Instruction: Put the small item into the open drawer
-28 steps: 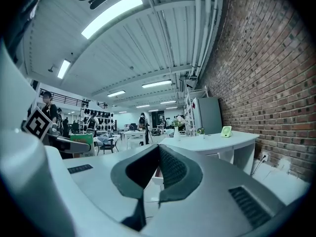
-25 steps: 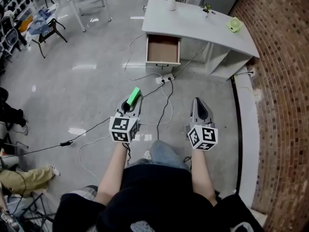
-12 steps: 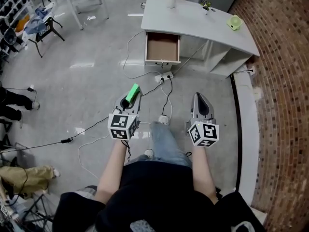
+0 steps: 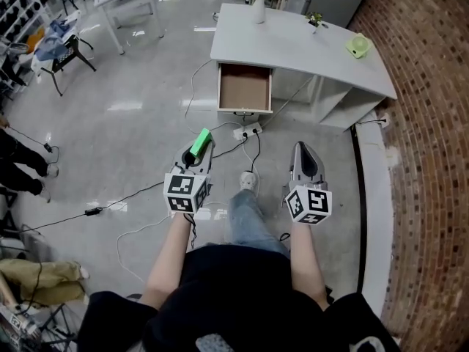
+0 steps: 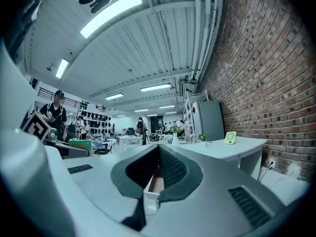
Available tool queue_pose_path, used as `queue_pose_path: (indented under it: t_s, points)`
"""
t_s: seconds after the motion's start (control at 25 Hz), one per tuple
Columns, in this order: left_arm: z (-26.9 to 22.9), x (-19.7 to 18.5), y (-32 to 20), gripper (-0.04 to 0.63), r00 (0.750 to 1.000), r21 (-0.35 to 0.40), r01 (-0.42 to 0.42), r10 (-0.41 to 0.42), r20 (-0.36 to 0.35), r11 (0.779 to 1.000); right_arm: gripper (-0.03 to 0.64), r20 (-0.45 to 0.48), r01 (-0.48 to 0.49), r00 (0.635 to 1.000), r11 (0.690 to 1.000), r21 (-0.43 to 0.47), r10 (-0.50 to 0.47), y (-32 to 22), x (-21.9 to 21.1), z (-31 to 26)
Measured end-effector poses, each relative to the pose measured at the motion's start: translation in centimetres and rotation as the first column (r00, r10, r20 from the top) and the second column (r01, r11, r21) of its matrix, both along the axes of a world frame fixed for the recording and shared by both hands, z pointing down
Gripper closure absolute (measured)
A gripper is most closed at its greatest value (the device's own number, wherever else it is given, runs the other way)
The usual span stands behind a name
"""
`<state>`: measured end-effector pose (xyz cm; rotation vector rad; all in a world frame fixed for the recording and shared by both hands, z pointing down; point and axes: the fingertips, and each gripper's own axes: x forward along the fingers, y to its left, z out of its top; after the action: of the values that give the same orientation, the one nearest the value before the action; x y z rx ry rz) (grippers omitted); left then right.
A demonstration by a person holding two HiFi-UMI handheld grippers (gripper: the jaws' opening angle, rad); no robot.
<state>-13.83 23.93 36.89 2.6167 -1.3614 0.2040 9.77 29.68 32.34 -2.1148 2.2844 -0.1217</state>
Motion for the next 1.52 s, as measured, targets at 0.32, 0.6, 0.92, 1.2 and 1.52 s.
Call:
queue_pose_path:
  t_s: [0.32,0.6,0.92,1.2,1.52]
  points:
    - [0.8,3.0,-11.1,0.505,0.999,0.009,0.026,-0.026,0.021,1.0,0.615,-0.011,0.063,0.998,0.998,0.011,-0.063,-13.1,2.4,0.7]
    - [0.1,6.8,-23.4,0.505,0.998,0.0,0.045,-0.045,0.034,0.999,0.615,0.001,0.126,0.992,0.992,-0.015,-0.126,-26.5,4.8,0.4]
    - [0.4,9.6,-33.8,0.505,0.995,-0.018,0.103,-0.103,0.014,0.994,0.615,-0.001,0.204,0.979,0.976,-0.074,-0.205,-38.1,6.0,1.9]
    - [1.3,9.9,-37.0,0.505,0.993,-0.041,0.118,-0.117,0.028,0.992,0.615,-0.008,0.245,0.969,0.964,-0.1,-0.247,-41.7,4.9,2.6]
    - [2.0,10.5,-38.6,0.505,0.997,-0.072,0.065,-0.062,0.051,0.995,0.615,0.014,0.224,0.974,0.966,-0.129,-0.225,-43.4,4.5,3.6]
